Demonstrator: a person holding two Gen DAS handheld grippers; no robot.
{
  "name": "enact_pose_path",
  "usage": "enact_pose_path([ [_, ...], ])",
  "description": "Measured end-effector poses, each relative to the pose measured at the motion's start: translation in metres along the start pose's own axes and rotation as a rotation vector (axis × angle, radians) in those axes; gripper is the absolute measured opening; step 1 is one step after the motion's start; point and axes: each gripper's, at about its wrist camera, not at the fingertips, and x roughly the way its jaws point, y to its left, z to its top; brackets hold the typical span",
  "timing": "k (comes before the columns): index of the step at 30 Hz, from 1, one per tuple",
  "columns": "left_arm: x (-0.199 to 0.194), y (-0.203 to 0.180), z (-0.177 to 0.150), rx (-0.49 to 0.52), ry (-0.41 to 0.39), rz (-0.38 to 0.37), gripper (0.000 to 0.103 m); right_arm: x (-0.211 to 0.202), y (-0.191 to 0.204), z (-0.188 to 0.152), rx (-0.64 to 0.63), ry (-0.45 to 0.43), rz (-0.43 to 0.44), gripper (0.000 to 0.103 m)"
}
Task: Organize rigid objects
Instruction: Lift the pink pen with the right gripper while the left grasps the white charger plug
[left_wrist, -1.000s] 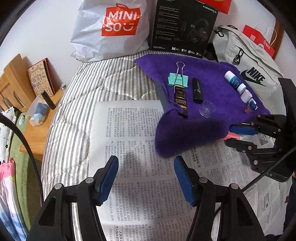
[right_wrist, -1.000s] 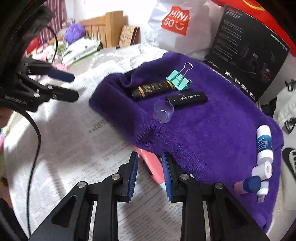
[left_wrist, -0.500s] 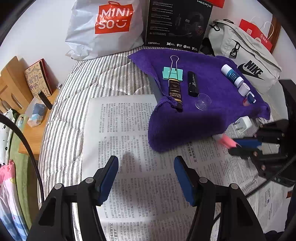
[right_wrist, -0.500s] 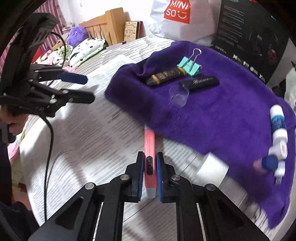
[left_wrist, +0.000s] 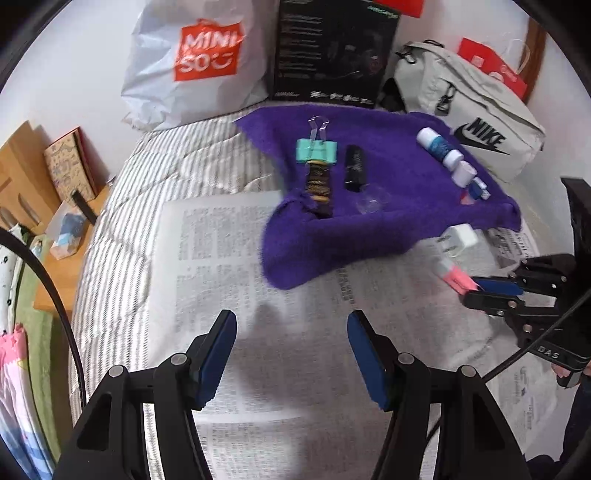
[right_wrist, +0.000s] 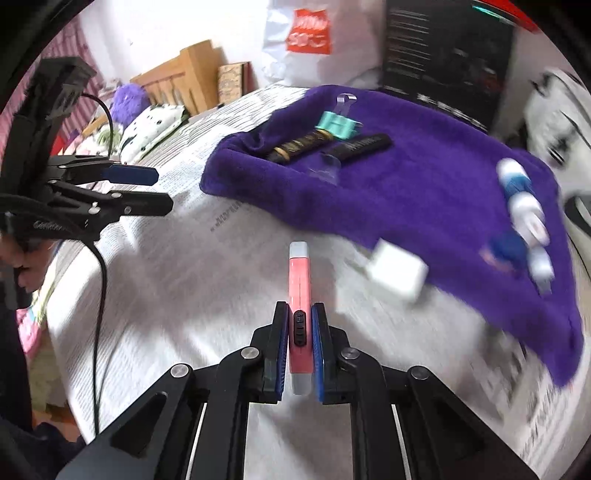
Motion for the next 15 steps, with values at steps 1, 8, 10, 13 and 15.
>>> enact_pose_path([
  [1,0.0,-0.006,0.001,0.008,-0.004,-0.008,0.061,-0.007,-0.005,-0.006,0.014,-0.003,-0.006,0.012],
  [8,0.004,-0.061,0.012,0.072,-0.028,-0.077,0.061,-0.047,-0.055,-0.061,0.168,-0.009,-0.111,0.012],
  [10,0.007,-0.078,0.015,0.081,-0.031,-0.089,0.061,-0.056,-0.072,-0.073,0.235,-0.025,-0.144,0.012],
  [13,0.013,-0.1,0.018,0.09,-0.027,-0.101,0.061,-0.065,-0.09,-0.085,0.308,-0.048,-0.186,0.012],
  [15,0.02,-0.112,0.021,0.086,-0.022,-0.107,0.061,-0.068,-0.097,-0.092,0.339,-0.071,-0.23,0.012],
])
